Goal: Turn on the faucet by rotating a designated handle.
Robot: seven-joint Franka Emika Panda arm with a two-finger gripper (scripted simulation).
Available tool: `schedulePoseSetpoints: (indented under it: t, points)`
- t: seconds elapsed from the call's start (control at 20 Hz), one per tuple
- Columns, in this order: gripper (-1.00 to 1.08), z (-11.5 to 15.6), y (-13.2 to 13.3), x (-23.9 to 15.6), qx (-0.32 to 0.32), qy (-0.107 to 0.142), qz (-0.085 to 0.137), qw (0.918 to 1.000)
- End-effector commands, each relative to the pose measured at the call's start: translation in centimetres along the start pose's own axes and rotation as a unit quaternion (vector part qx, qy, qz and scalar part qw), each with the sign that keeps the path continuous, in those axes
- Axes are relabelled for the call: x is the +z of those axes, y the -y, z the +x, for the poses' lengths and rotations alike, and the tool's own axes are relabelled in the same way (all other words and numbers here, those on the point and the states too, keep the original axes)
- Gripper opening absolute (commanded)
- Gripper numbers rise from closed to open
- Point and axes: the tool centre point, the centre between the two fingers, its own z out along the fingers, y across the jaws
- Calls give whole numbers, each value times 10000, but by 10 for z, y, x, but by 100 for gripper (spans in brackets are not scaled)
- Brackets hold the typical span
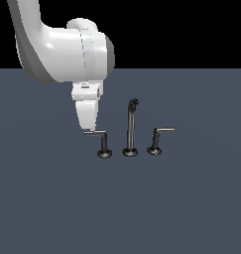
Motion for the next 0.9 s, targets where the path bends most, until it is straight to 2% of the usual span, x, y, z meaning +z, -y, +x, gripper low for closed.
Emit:
schedulePoseSetpoints:
  t: [0.0, 0.3, 0.85]
  points:
    - [-100, 1, 3, 3, 64, 2, 1, 10000]
    - [-100, 1, 3, 3, 74, 3, 0, 10000]
    - [-100, -18, -34, 3, 75, 5, 1, 10000]
